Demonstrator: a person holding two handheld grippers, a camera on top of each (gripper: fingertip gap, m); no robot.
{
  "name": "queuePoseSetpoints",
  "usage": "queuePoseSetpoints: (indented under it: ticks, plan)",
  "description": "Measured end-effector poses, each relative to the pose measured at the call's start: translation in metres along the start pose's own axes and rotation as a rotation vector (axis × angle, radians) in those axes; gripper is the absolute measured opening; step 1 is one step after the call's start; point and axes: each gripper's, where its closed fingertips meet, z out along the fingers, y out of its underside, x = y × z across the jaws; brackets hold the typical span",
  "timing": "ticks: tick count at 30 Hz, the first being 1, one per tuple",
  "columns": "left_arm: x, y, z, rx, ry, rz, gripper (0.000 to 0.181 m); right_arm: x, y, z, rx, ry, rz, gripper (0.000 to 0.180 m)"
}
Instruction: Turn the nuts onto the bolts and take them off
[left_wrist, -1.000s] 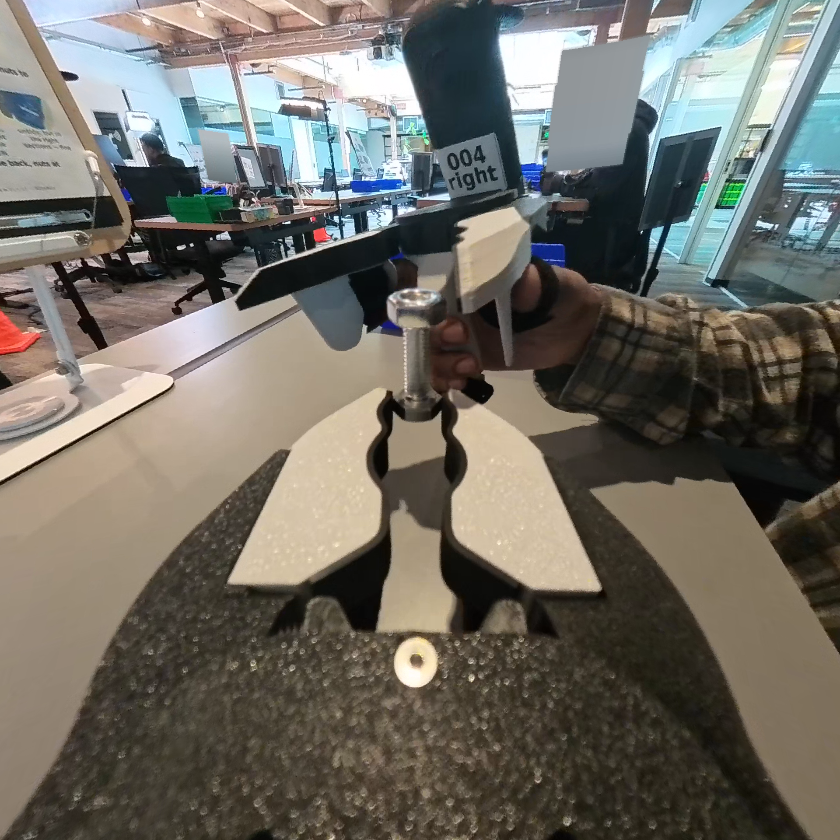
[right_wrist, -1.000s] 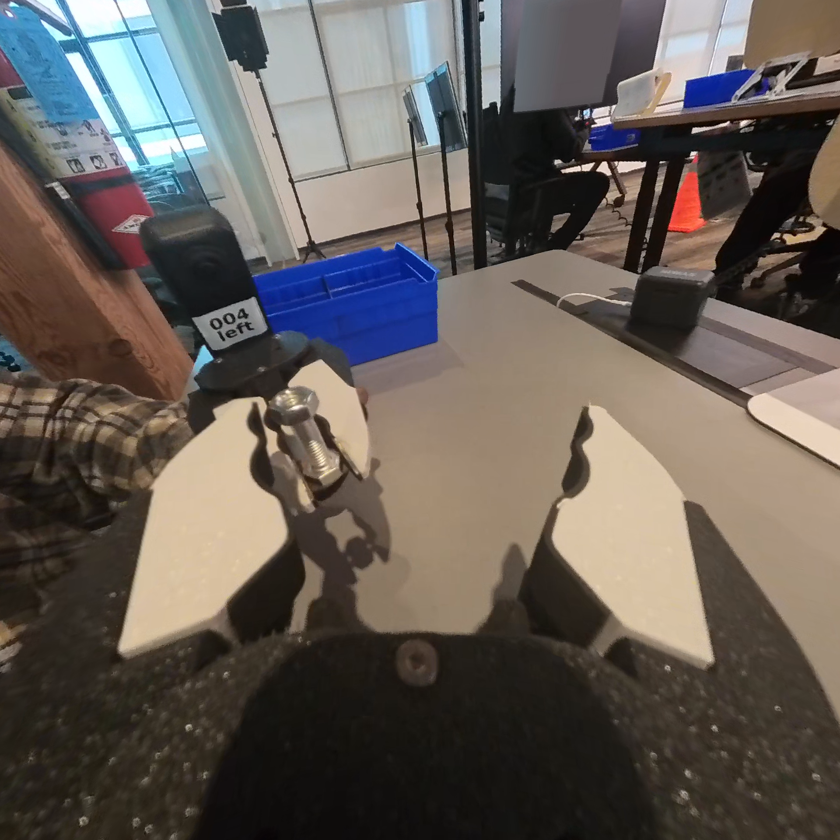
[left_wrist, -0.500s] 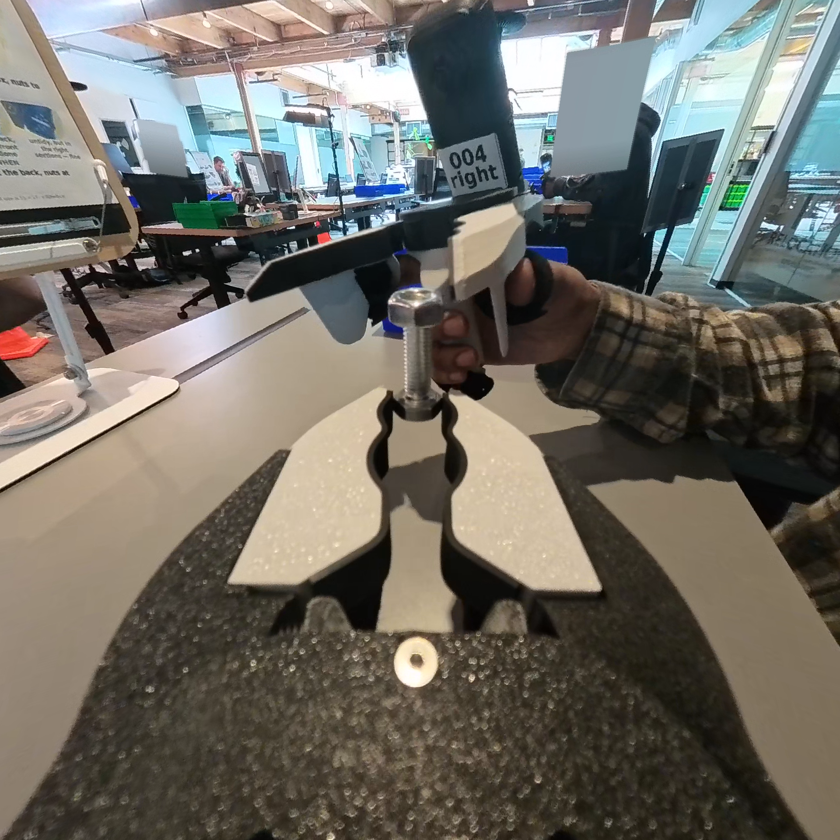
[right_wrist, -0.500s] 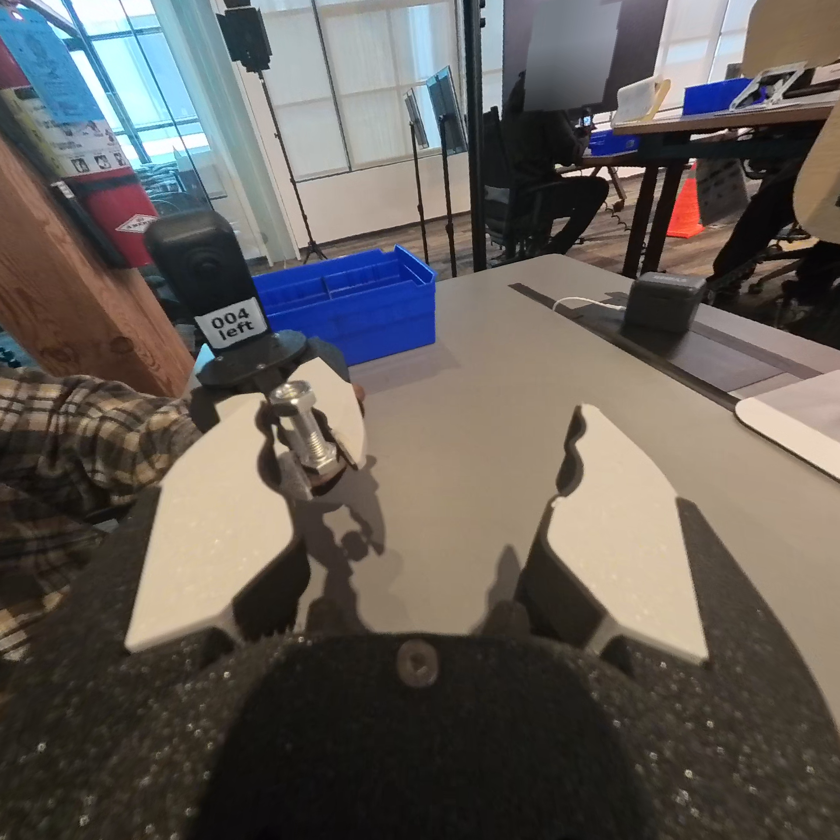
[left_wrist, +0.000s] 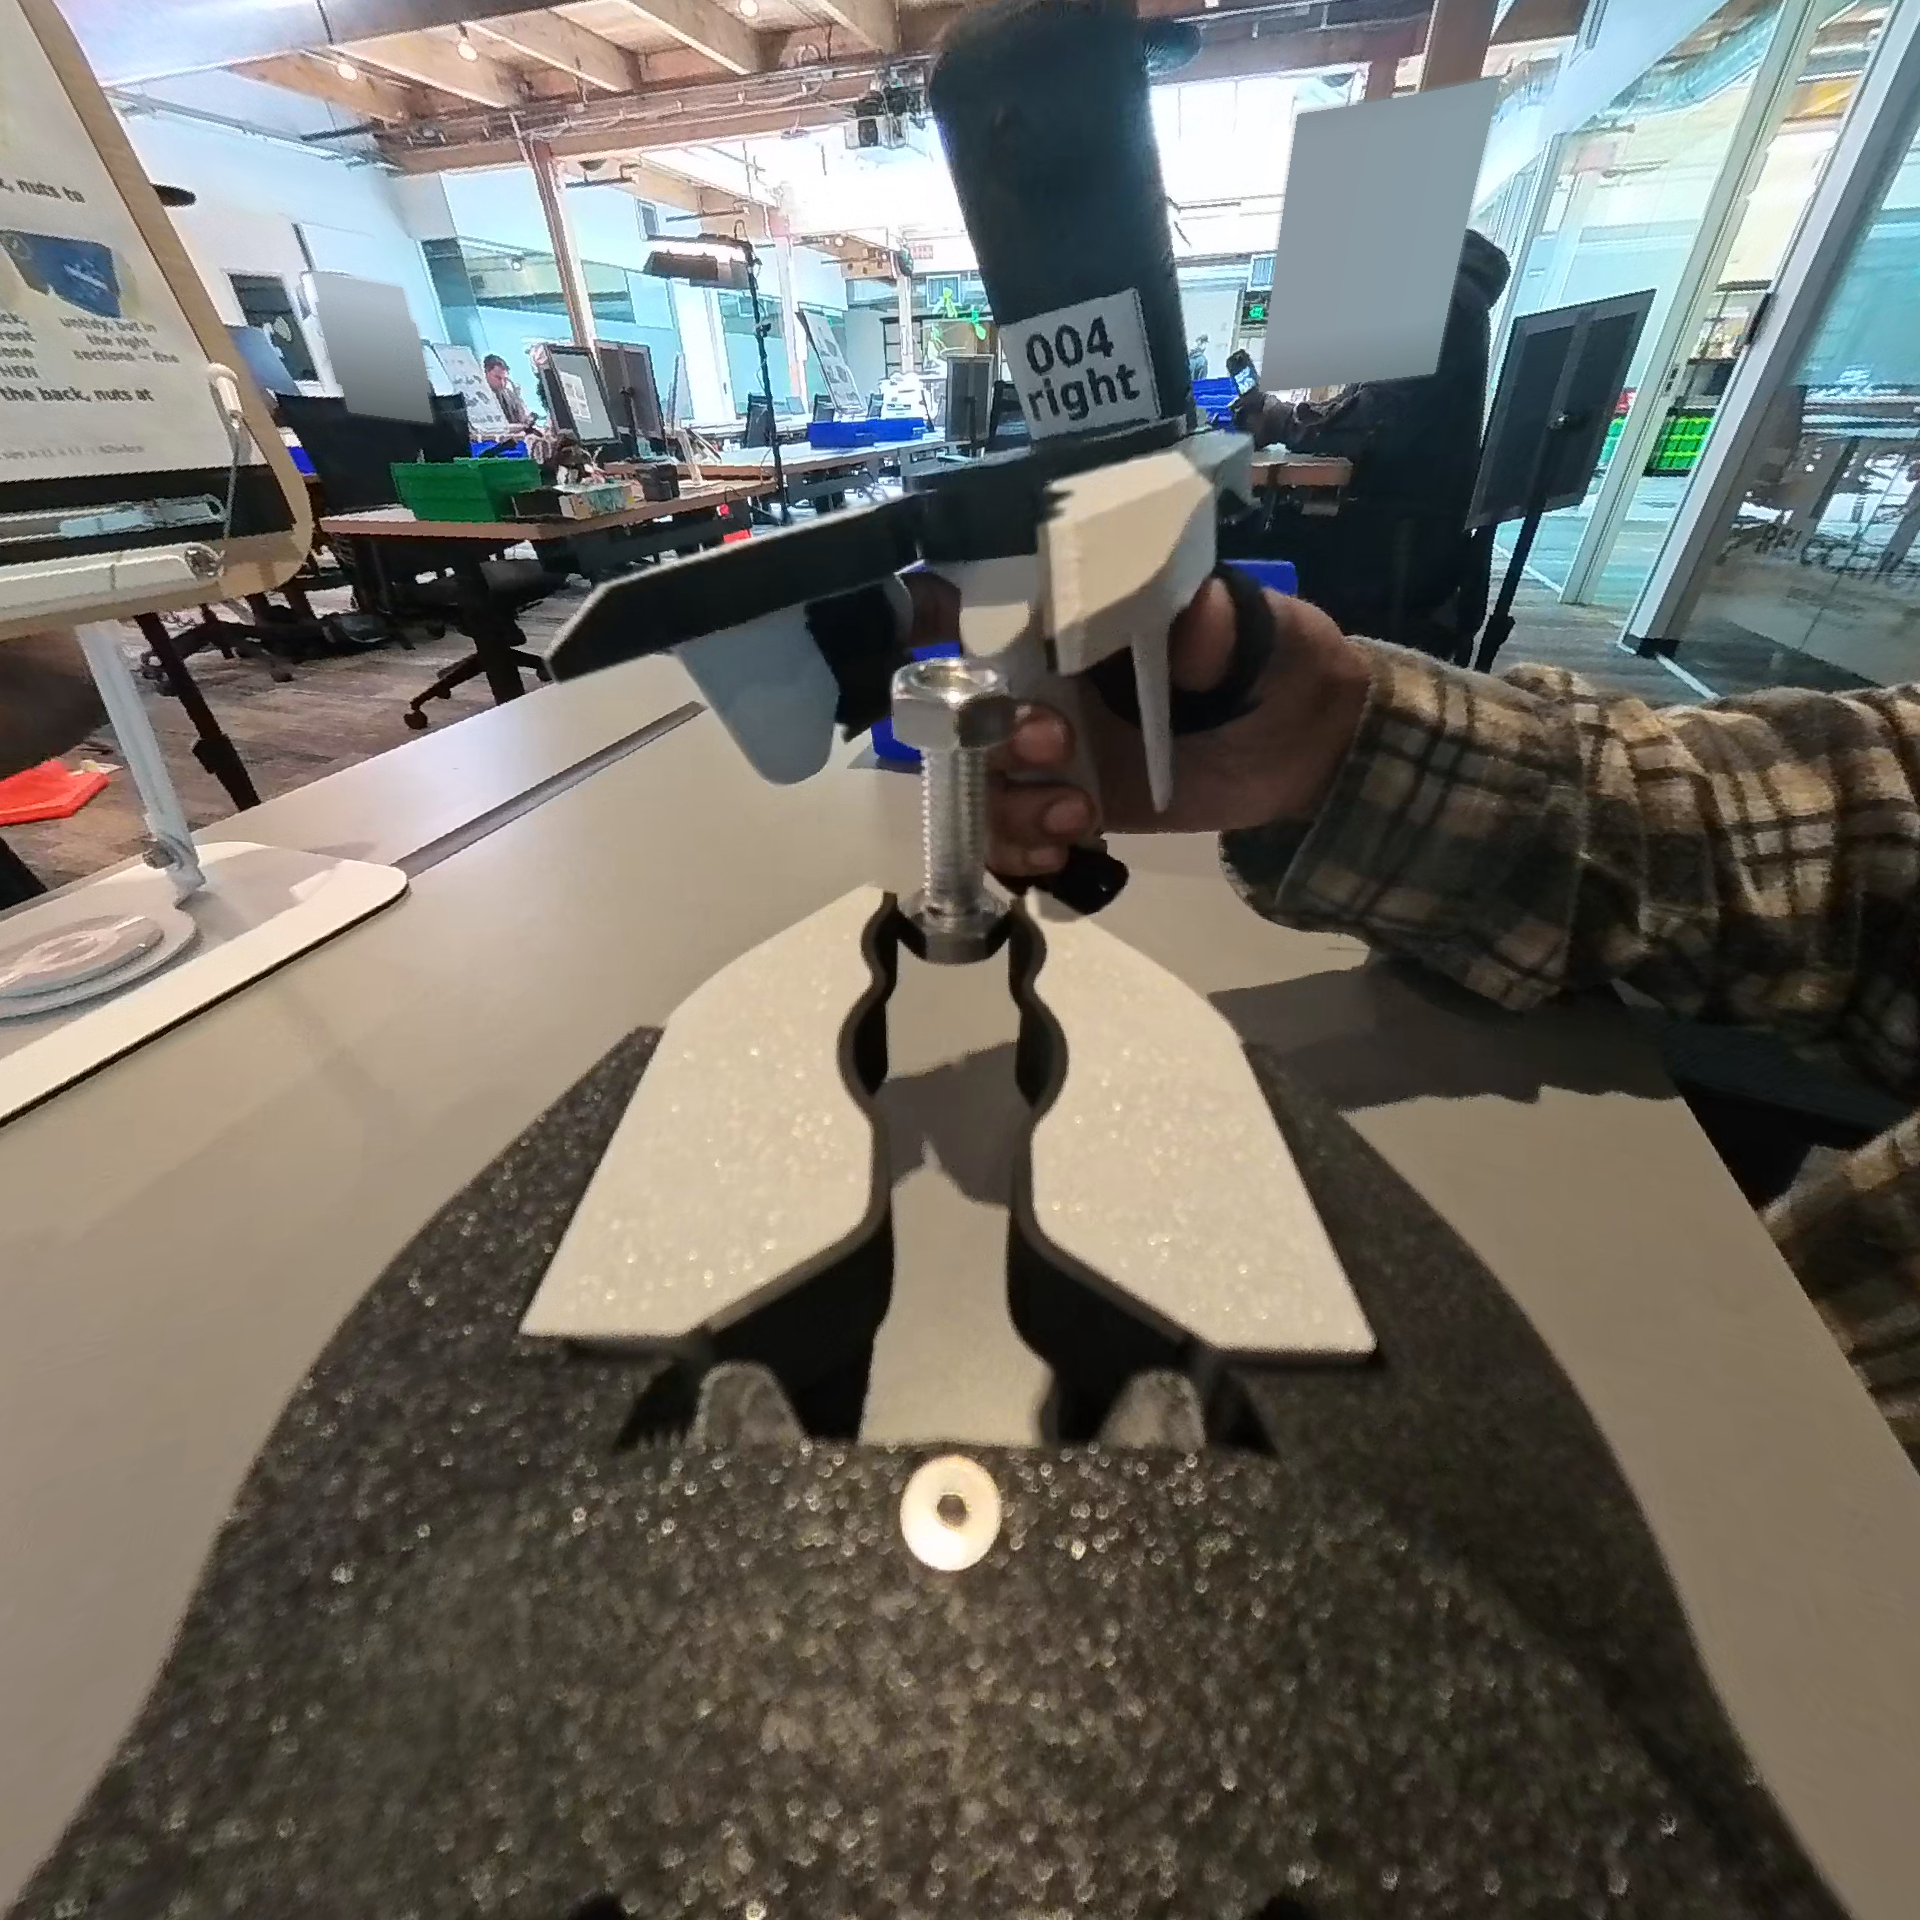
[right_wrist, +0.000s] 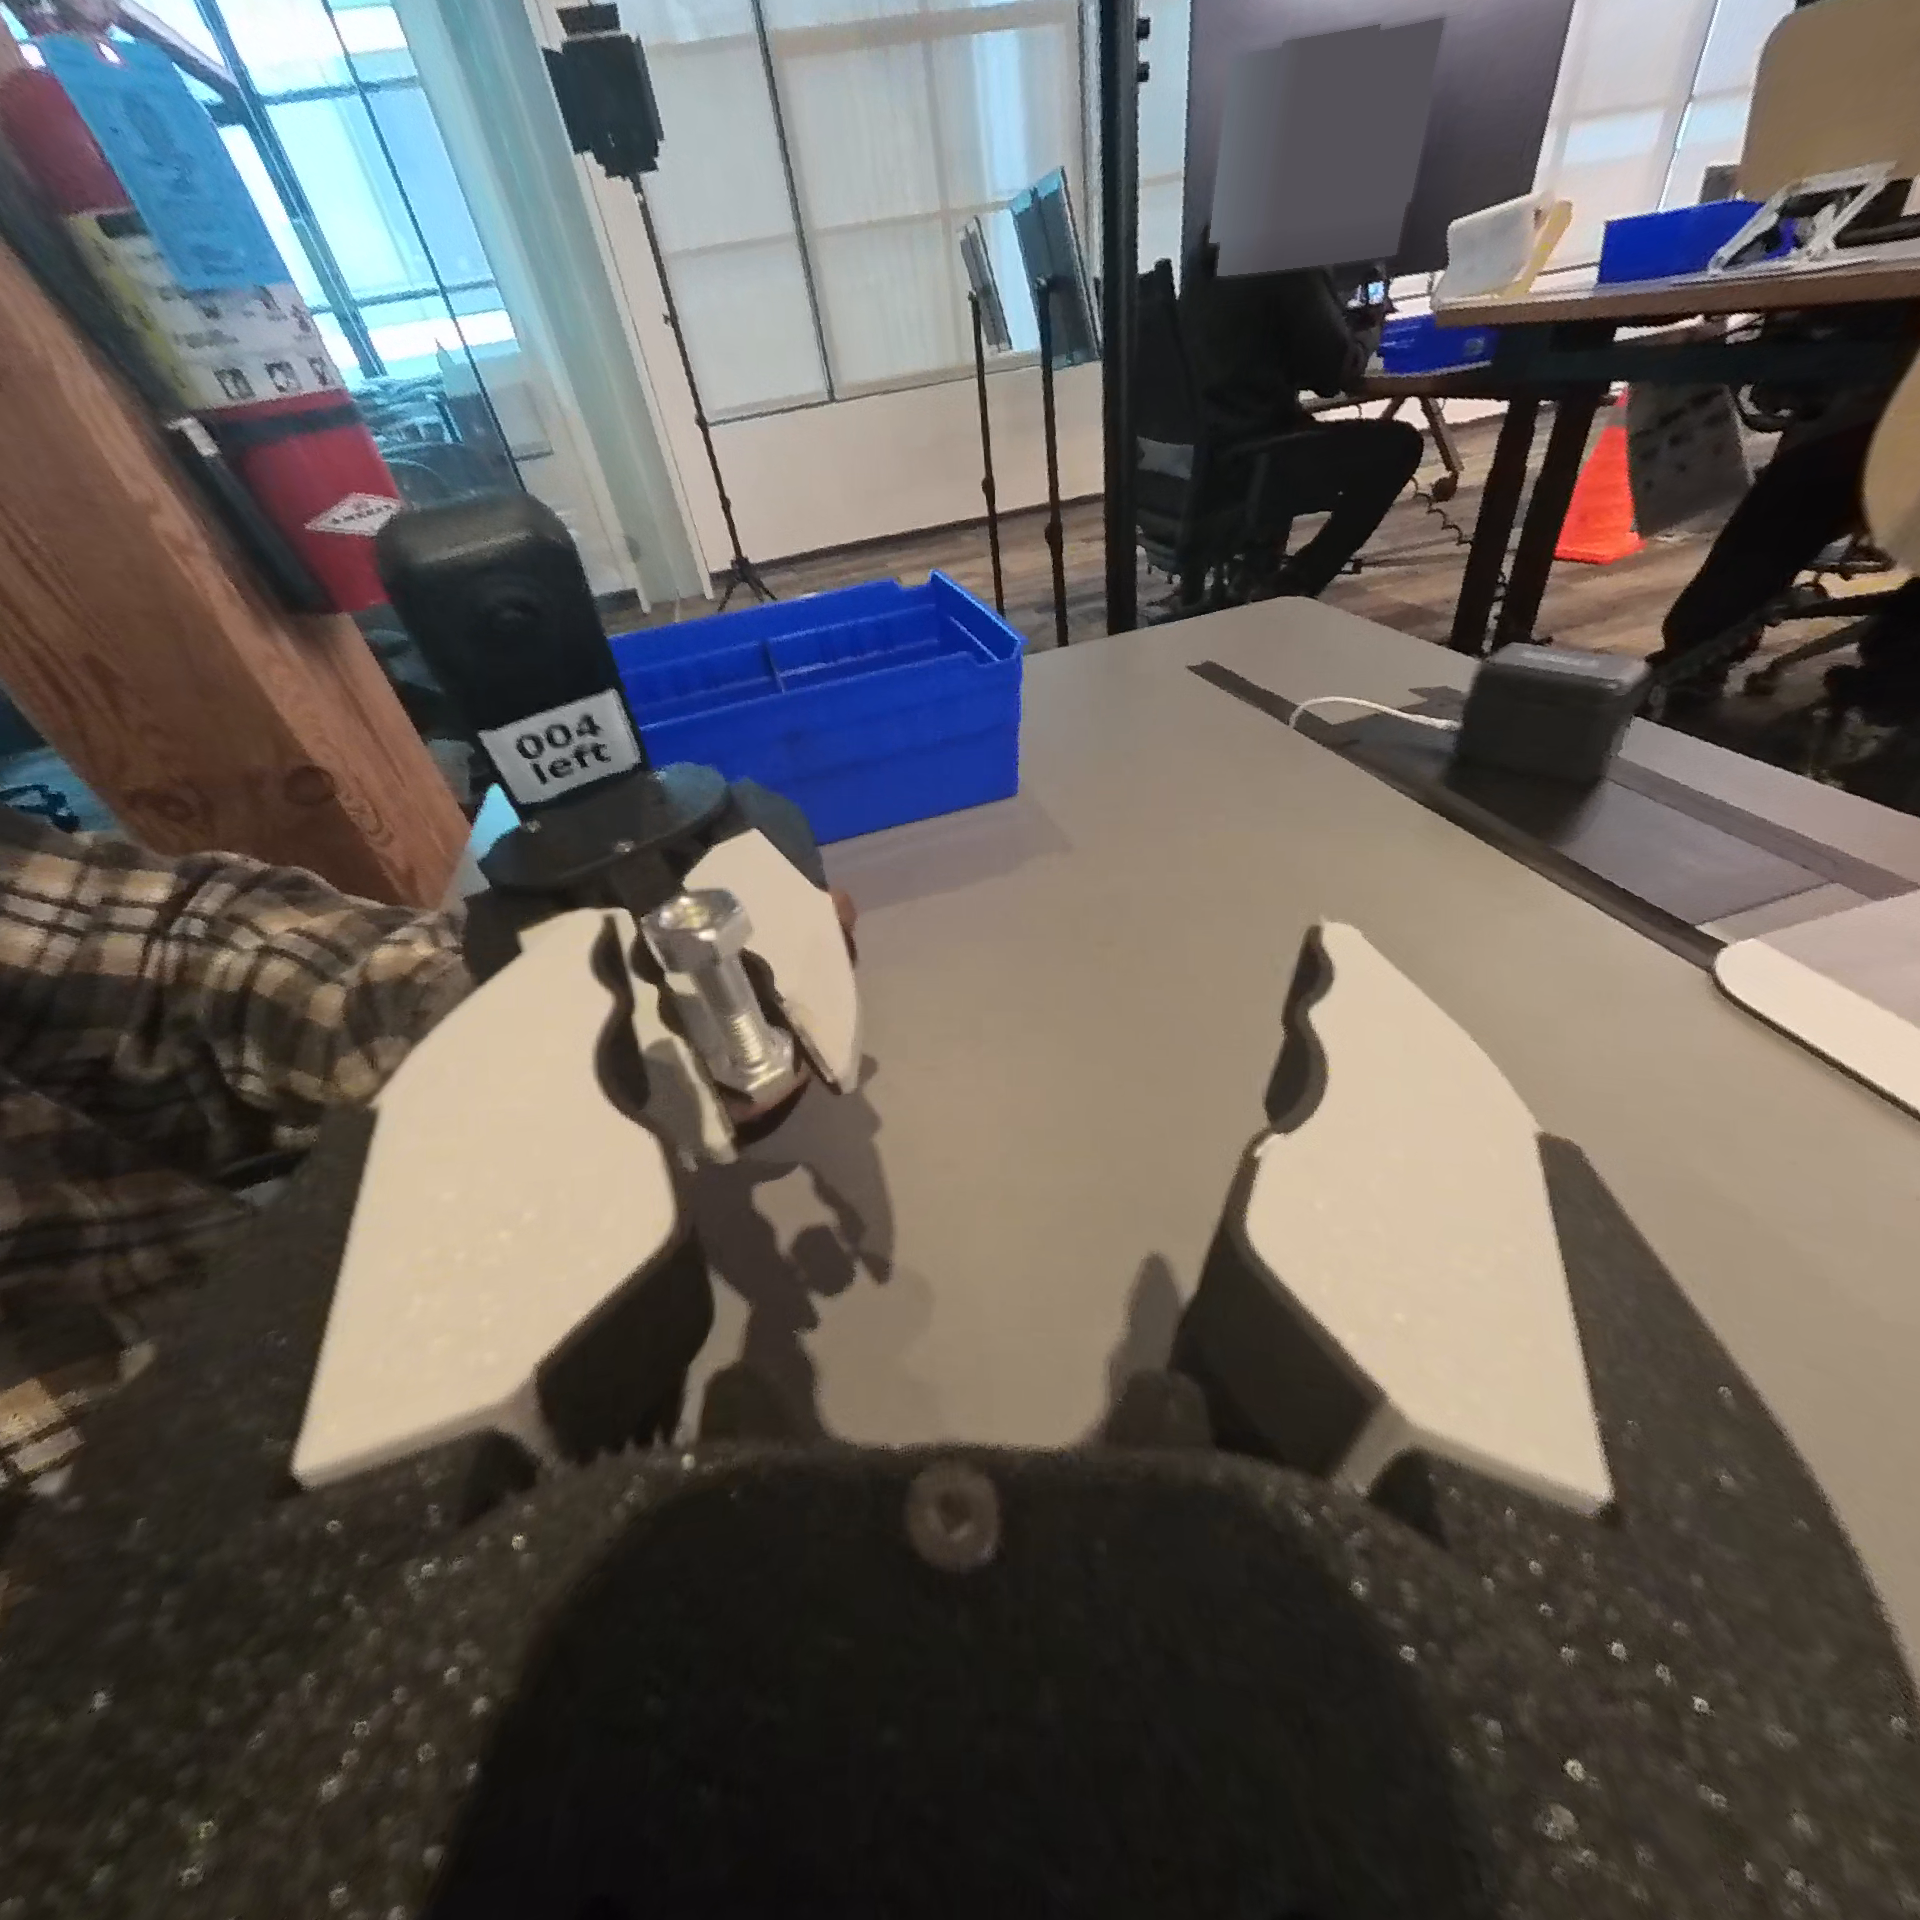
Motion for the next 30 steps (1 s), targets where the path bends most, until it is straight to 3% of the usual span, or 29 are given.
queuePoseSetpoints:
  ticks: [19, 30]
  plan:
    - [-0.002, 0.000, 0.000, 0.000, -0.011, 0.003, 0.020, -0.011, -0.010, -0.006, 0.026, -0.027, -0.007, 0.111]
    - [0.000, -0.002, 0.000, 0.012, -0.010, 0.010, 0.020, -0.002, 0.003, 0.004, 0.007, 0.098, 0.022, 0.113]
